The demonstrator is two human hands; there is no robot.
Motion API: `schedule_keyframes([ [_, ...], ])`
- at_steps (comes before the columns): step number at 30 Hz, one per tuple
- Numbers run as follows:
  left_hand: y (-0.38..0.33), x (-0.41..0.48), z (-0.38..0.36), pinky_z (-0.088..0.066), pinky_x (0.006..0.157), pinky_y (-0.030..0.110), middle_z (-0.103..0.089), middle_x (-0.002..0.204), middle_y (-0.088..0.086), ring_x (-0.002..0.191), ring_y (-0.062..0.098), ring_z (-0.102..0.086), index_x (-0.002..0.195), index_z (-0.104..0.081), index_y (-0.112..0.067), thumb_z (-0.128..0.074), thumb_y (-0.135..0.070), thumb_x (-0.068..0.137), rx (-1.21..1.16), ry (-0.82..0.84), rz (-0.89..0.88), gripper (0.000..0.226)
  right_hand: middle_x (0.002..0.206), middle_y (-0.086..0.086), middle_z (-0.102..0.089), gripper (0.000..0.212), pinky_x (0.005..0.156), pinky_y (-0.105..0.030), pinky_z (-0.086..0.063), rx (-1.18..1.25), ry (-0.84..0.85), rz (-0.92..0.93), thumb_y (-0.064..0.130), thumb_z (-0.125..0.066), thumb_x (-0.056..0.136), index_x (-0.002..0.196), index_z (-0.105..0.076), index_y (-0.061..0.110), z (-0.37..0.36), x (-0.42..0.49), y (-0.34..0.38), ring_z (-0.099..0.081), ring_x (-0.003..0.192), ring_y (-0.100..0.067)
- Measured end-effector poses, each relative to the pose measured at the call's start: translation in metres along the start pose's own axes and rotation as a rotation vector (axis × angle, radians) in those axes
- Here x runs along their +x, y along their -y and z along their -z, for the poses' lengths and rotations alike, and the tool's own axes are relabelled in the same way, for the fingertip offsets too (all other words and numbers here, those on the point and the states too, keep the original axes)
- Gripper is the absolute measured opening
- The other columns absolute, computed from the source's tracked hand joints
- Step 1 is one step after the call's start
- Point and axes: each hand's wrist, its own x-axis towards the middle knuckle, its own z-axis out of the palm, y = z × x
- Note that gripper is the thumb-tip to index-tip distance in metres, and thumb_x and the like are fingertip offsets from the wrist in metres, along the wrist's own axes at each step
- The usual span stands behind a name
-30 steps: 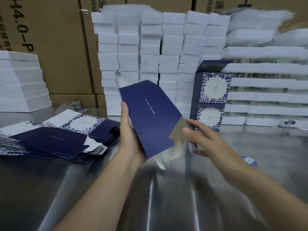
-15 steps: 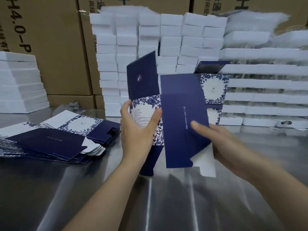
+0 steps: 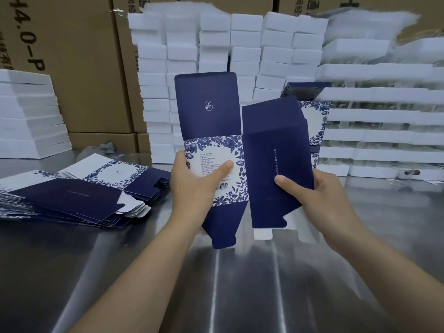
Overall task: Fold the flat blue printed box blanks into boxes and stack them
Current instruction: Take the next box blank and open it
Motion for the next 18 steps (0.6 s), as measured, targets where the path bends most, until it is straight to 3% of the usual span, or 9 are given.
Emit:
schedule_keyframes([
  [2,-0.003,-0.007,-0.003,-0.053,0.074,0.023,-0.073,0.096,-0.018,0.086,-0.006,-0.068,0.106,-0.057,-0.026,-0.096,-0.037,0.073,0.132,-0.091,-0.104,0.052,0.089,0.011,-0.081,0.008,0.069,-0.025,-0.061,-0.112,-0.019,0.073,0.025,-0.075,0.097,0.091,-0.078,0.022,-0.007,-0.004,0.001,-0.077,0.083,-0.011],
  [4,-0.006,-0.014,-0.008,-0.056,0.078,0.028,-0.071,0.096,-0.018,0.088,-0.004,-0.068,0.109,-0.055,-0.026,-0.088,-0.035,0.084,0.137,-0.097,-0.170,0.043,0.082,0.011,-0.078,0.015,0.066,-0.029,-0.057,-0.252,-0.059,0.141,0.029,-0.073,0.098,0.085,-0.075,0.020,-0.014,-0.008,0.000,-0.073,0.077,-0.013],
  [7,-0.011,-0.020,-0.013,-0.057,0.095,0.041,-0.074,0.108,-0.014,0.103,0.005,-0.070,0.125,-0.059,-0.028,-0.066,-0.031,0.104,0.086,0.046,-0.234,0.023,0.075,0.021,-0.072,0.023,0.059,-0.020,-0.048,-0.379,-0.105,0.216,0.038,-0.067,0.101,0.079,-0.067,0.030,-0.019,-0.011,0.001,-0.066,0.071,-0.007],
  [10,-0.014,-0.021,-0.015,-0.050,0.112,0.037,-0.068,0.138,-0.017,0.130,0.004,-0.062,0.151,-0.053,-0.030,-0.057,-0.033,0.110,0.044,0.235,-0.238,0.042,0.056,0.010,-0.047,0.049,0.053,-0.020,-0.033,-0.412,-0.128,0.213,0.047,-0.054,0.106,0.065,-0.045,0.023,-0.020,-0.011,-0.002,-0.041,0.055,-0.008],
  [11,-0.015,-0.019,-0.015,-0.050,0.112,0.034,-0.068,0.138,-0.020,0.129,0.002,-0.062,0.152,-0.053,-0.029,-0.057,-0.032,0.110,0.020,0.255,-0.217,0.043,0.058,0.002,-0.047,0.052,0.055,-0.023,-0.033,-0.396,-0.127,0.162,0.049,-0.051,0.107,0.067,-0.047,0.016,-0.017,-0.009,-0.001,-0.039,0.057,-0.007],
  [13,-0.016,-0.009,-0.008,-0.057,0.093,0.019,-0.074,0.119,-0.030,0.112,-0.005,-0.070,0.143,-0.059,-0.032,-0.059,-0.026,0.109,-0.112,0.221,-0.087,0.034,0.075,-0.005,-0.071,0.050,0.066,-0.030,-0.047,-0.211,-0.106,-0.012,0.049,-0.053,0.107,0.085,-0.068,0.006,-0.005,-0.001,0.005,-0.063,0.068,-0.011],
  [14,-0.017,-0.002,-0.002,-0.060,0.080,0.019,-0.078,0.111,-0.026,0.103,-0.001,-0.075,0.131,-0.065,-0.034,-0.060,-0.023,0.109,-0.218,0.213,0.027,0.026,0.085,-0.001,-0.079,0.044,0.069,-0.029,-0.056,-0.025,-0.068,-0.129,0.048,-0.058,0.105,0.097,-0.076,0.008,0.005,0.005,0.007,-0.075,0.078,-0.013],
  [16,-0.017,0.009,0.009,-0.063,0.069,0.028,-0.081,0.114,-0.007,0.099,0.014,-0.079,0.121,-0.071,-0.032,-0.062,-0.023,0.107,-0.413,0.314,0.289,0.019,0.109,-0.001,-0.082,0.036,0.071,-0.031,-0.063,0.385,0.113,-0.353,0.047,-0.068,0.098,0.111,-0.083,0.018,0.022,0.011,0.012,-0.080,0.096,-0.019],
  [18,-0.013,0.012,0.016,-0.065,0.073,0.038,-0.078,0.124,0.004,0.106,0.024,-0.078,0.129,-0.071,-0.030,-0.063,-0.027,0.106,-0.516,0.435,0.465,0.025,0.125,-0.003,-0.077,0.035,0.077,-0.038,-0.064,0.590,0.262,-0.457,0.045,-0.071,0.094,0.117,-0.082,0.022,0.031,0.011,0.010,-0.077,0.109,-0.023],
])
